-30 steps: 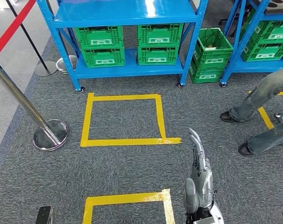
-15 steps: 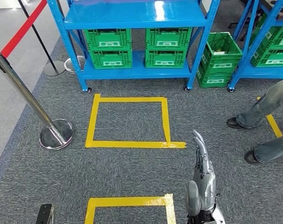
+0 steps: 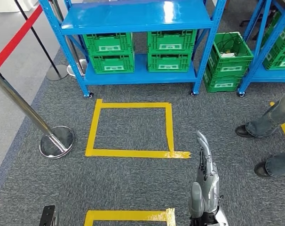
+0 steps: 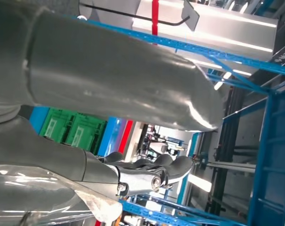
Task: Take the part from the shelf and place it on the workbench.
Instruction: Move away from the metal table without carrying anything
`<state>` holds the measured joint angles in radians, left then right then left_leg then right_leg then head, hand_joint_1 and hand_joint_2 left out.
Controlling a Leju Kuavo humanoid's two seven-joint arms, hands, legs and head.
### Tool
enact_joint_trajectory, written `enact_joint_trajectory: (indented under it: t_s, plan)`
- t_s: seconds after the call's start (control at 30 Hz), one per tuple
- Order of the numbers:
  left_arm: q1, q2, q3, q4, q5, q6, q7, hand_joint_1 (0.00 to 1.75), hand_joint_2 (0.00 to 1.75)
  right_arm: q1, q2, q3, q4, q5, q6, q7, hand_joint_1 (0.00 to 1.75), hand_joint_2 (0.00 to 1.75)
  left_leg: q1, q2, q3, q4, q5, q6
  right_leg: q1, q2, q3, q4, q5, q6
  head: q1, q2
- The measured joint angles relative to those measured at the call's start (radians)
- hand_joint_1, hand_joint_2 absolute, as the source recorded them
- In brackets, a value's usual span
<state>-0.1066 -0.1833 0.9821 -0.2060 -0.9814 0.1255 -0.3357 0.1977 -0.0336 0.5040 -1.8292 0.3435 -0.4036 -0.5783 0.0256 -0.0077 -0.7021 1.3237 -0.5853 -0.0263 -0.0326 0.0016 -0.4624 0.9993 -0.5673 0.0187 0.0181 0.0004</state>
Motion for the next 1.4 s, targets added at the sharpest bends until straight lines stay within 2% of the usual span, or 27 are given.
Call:
enact_joint_trajectory:
  t_s: [0.03, 0.1, 0.17, 0.27, 0.3, 0.37, 0.4, 0.47, 0.53, 0.57, 0.6, 0.67, 0.7, 0.73, 0.77, 0.83, 0.9, 0.93, 1.0, 1.03, 1.07, 1.1, 1.17, 1.2, 1.23, 1.33, 1.4]
  plan:
    - [0.003, 0.000, 0.000, 0.000, 0.000, 0.000, 0.000, 0.00, 0.00, 0.000, 0.000, 0.000, 0.000, 0.000, 0.000, 0.000, 0.00, 0.00, -0.001, 0.000, -0.022, -0.017, 0.049, 0.005, 0.001, 0.001, 0.025, -0.006, -0.015, 0.000, -0.001, 0.000]
    - [0.007, 0.001, 0.001, 0.000, 0.000, 0.000, 0.000, 0.00, 0.00, 0.001, 0.000, 0.000, 0.000, 0.000, 0.000, 0.000, 0.00, 0.00, -0.009, 0.000, -0.023, -0.129, 0.182, 0.022, 0.001, 0.002, 0.076, -0.023, -0.045, 0.003, 0.000, 0.000]
    - [0.012, 0.003, 0.001, 0.000, 0.000, 0.000, 0.000, 0.00, 0.00, 0.000, 0.000, 0.000, 0.001, 0.000, 0.000, 0.000, 0.00, 0.00, -0.022, 0.003, -0.006, -0.205, 0.249, 0.043, 0.001, 0.004, 0.115, -0.049, -0.066, 0.014, 0.004, 0.000]
    - [0.012, 0.004, 0.001, 0.001, 0.000, 0.000, 0.000, 0.00, 0.00, -0.001, 0.000, -0.001, 0.000, 0.000, 0.000, 0.000, 0.00, 0.00, -0.030, 0.008, 0.034, -0.250, 0.205, 0.067, 0.002, 0.003, 0.149, -0.063, -0.054, 0.037, 0.003, 0.000]
    - [0.008, 0.003, 0.002, 0.000, 0.000, 0.000, 0.000, 0.00, 0.00, -0.003, 0.000, -0.001, -0.001, 0.000, 0.000, 0.000, 0.00, 0.00, -0.028, 0.009, 0.058, -0.279, 0.183, 0.070, 0.004, 0.002, 0.132, -0.027, -0.033, 0.043, 0.004, 0.000]
    - [0.004, 0.002, 0.002, 0.000, 0.000, 0.000, 0.000, 0.00, 0.00, -0.007, 0.000, -0.001, -0.003, 0.000, 0.000, 0.000, 0.00, 0.00, -0.023, 0.004, 0.116, -0.340, 0.149, 0.072, 0.007, 0.002, 0.046, 0.107, -0.002, 0.044, 0.012, 0.000]
    - [0.007, 0.002, 0.002, 0.000, 0.000, 0.000, 0.000, 0.00, 0.00, -0.007, 0.000, -0.001, -0.001, 0.000, 0.000, 0.000, 0.00, 0.00, -0.022, 0.001, 0.142, -0.356, 0.138, 0.071, 0.008, 0.002, -0.006, 0.171, -0.012, 0.040, 0.016, 0.000]
    - [0.018, 0.001, 0.002, 0.000, 0.000, 0.000, 0.000, 0.00, 0.00, -0.006, 0.000, -0.001, 0.002, 0.000, 0.000, 0.000, 0.00, 0.00, -0.024, -0.005, 0.195, -0.381, 0.113, 0.071, 0.014, 0.002, -0.085, 0.232, -0.091, 0.036, 0.016, 0.000]
    - [0.022, 0.001, 0.003, 0.000, 0.000, 0.000, 0.000, 0.00, 0.00, -0.005, 0.000, -0.001, 0.003, 0.001, 0.000, 0.000, 0.00, 0.00, -0.026, -0.011, 0.253, -0.395, 0.081, 0.070, 0.019, 0.002, -0.143, 0.210, -0.172, 0.036, 0.017, 0.000]
    - [0.022, 0.001, 0.003, 0.000, 0.000, 0.000, 0.000, 0.00, 0.00, -0.005, 0.000, -0.001, 0.004, 0.001, 0.000, 0.000, 0.00, 0.00, -0.027, -0.013, 0.282, -0.399, 0.062, 0.069, 0.020, 0.002, -0.166, 0.175, -0.170, 0.035, 0.017, 0.000]
    - [0.024, 0.001, 0.003, 0.000, 0.000, 0.000, 0.000, 0.00, 0.00, -0.004, 0.000, -0.001, 0.004, 0.001, 0.000, 0.000, 0.00, 0.00, -0.029, -0.015, 0.307, -0.401, 0.042, 0.068, 0.021, 0.001, -0.186, 0.127, -0.115, 0.032, 0.018, 0.000]
    - [0.027, 0.000, 0.004, 0.001, 0.000, 0.000, 0.000, 0.00, 0.00, 0.000, -0.001, -0.001, 0.008, 0.001, 0.000, 0.001, 0.00, 0.00, -0.033, -0.015, 0.349, -0.400, 0.000, 0.061, 0.025, -0.002, -0.206, 0.045, 0.073, 0.018, 0.016, 0.000]
    - [0.027, 0.000, 0.004, 0.001, 0.000, -0.001, 0.000, 0.00, 0.00, 0.003, -0.001, -0.001, 0.008, 0.001, 0.001, 0.001, 0.00, 0.00, -0.033, -0.014, 0.362, -0.404, -0.017, 0.056, 0.028, -0.002, -0.205, 0.025, 0.140, 0.009, 0.013, 0.000]
    - [0.024, 0.000, 0.005, 0.001, 0.001, -0.001, 0.000, 0.00, 0.00, 0.003, -0.001, -0.001, 0.008, 0.001, 0.001, 0.002, 0.00, 0.00, -0.033, -0.014, 0.376, -0.405, -0.026, 0.051, 0.032, -0.002, -0.199, 0.018, 0.164, 0.000, 0.010, 0.000]
    - [0.020, 0.000, 0.006, 0.001, 0.001, -0.001, 0.000, 0.00, 0.00, 0.001, -0.001, -0.001, 0.007, 0.002, 0.001, 0.002, 0.00, 0.00, -0.032, -0.014, 0.379, -0.403, -0.026, 0.046, 0.033, 0.001, -0.187, 0.020, 0.150, -0.007, 0.009, 0.000]
    - [0.008, 0.000, 0.006, 0.001, 0.001, -0.001, 0.000, 0.00, 0.00, -0.004, 0.001, -0.001, 0.003, 0.002, 0.000, 0.000, 0.00, 0.00, -0.031, -0.010, 0.343, -0.311, 0.012, 0.036, 0.028, 0.002, -0.159, 0.010, 0.128, -0.016, 0.008, 0.000]
    - [0.002, -0.001, 0.006, 0.001, 0.001, -0.001, 0.000, 0.00, 0.00, -0.005, 0.002, 0.000, 0.003, 0.003, 0.001, 0.000, 0.00, 0.00, -0.029, -0.005, 0.241, -0.139, 0.041, 0.023, 0.021, 0.001, -0.112, -0.005, 0.101, -0.023, 0.006, 0.000]
    - [0.002, -0.001, 0.006, 0.001, 0.002, -0.001, 0.000, 0.00, 0.00, -0.004, 0.002, 0.000, 0.003, 0.003, 0.002, 0.000, 0.00, 0.00, -0.026, -0.004, 0.186, -0.070, 0.022, 0.017, 0.019, 0.000, -0.087, -0.012, 0.087, -0.024, 0.005, 0.000]
    - [0.006, 0.001, 0.007, 0.001, 0.003, -0.001, 0.000, 0.00, 0.00, -0.004, 0.002, 0.000, 0.003, 0.003, 0.003, 0.001, 0.00, 0.00, -0.018, -0.004, 0.100, -0.015, -0.073, 0.008, 0.014, 0.004, -0.032, -0.027, 0.057, -0.023, 0.005, 0.000]
    - [0.008, 0.002, 0.008, 0.001, 0.004, -0.001, 0.000, 0.00, 0.00, -0.004, 0.002, 0.000, 0.003, 0.003, 0.003, 0.001, 0.00, 0.00, -0.015, -0.003, 0.074, -0.023, -0.112, 0.005, 0.010, 0.007, -0.005, -0.032, 0.041, -0.020, 0.005, 0.000]
    - [0.009, 0.002, 0.008, 0.001, 0.004, -0.001, 0.000, 0.00, 0.00, -0.004, 0.002, 0.000, 0.003, 0.003, 0.003, 0.001, 0.00, 0.00, -0.013, -0.003, 0.057, -0.050, -0.126, 0.002, 0.006, 0.009, 0.021, -0.037, 0.023, -0.015, 0.004, 0.000]
    - [0.010, 0.002, 0.009, 0.001, 0.004, -0.001, 0.000, 0.00, 0.00, -0.004, 0.002, 0.000, 0.003, 0.003, 0.003, 0.001, 0.00, 0.00, -0.010, -0.001, 0.047, -0.095, -0.100, -0.002, 0.001, 0.010, 0.047, -0.039, 0.004, -0.009, 0.004, 0.000]
    - [0.013, 0.002, 0.009, 0.001, 0.004, -0.001, 0.000, 0.00, 0.00, -0.005, 0.002, 0.001, 0.004, 0.004, 0.003, 0.003, 0.00, 0.00, -0.001, 0.011, 0.038, -0.204, 0.037, -0.008, -0.003, 0.013, 0.093, -0.041, -0.038, 0.004, -0.002, 0.000]
    - [0.013, 0.001, 0.009, 0.001, 0.004, -0.002, 0.000, 0.00, 0.00, -0.005, 0.002, 0.002, 0.004, 0.004, 0.003, 0.003, 0.00, 0.00, 0.002, 0.022, 0.040, -0.238, 0.091, -0.009, -0.002, 0.014, 0.113, -0.045, -0.062, 0.011, -0.004, 0.000]
    - [0.014, 0.000, 0.009, 0.002, 0.004, -0.002, 0.000, 0.00, 0.00, -0.004, 0.003, 0.003, 0.003, 0.004, 0.003, 0.004, 0.00, 0.00, 0.005, 0.030, 0.041, -0.256, 0.120, -0.006, 0.000, 0.015, 0.141, -0.048, -0.083, 0.019, -0.006, 0.000]
    - [-0.003, -0.002, 0.010, 0.002, 0.004, -0.002, 0.000, 0.00, 0.00, -0.009, 0.009, 0.007, -0.007, 0.005, 0.003, 0.004, 0.00, 0.00, 0.005, 0.025, 0.065, -0.260, 0.115, 0.017, 0.001, 0.009, 0.186, -0.028, -0.084, 0.044, -0.004, 0.000]
    - [-0.016, -0.005, 0.010, 0.002, 0.004, -0.002, 0.000, 0.00, 0.00, -0.016, 0.011, 0.009, -0.011, 0.006, 0.003, 0.004, 0.00, 0.00, 0.001, 0.018, 0.087, -0.263, 0.123, 0.035, 0.000, 0.006, 0.140, 0.055, -0.094, 0.048, 0.002, 0.000]
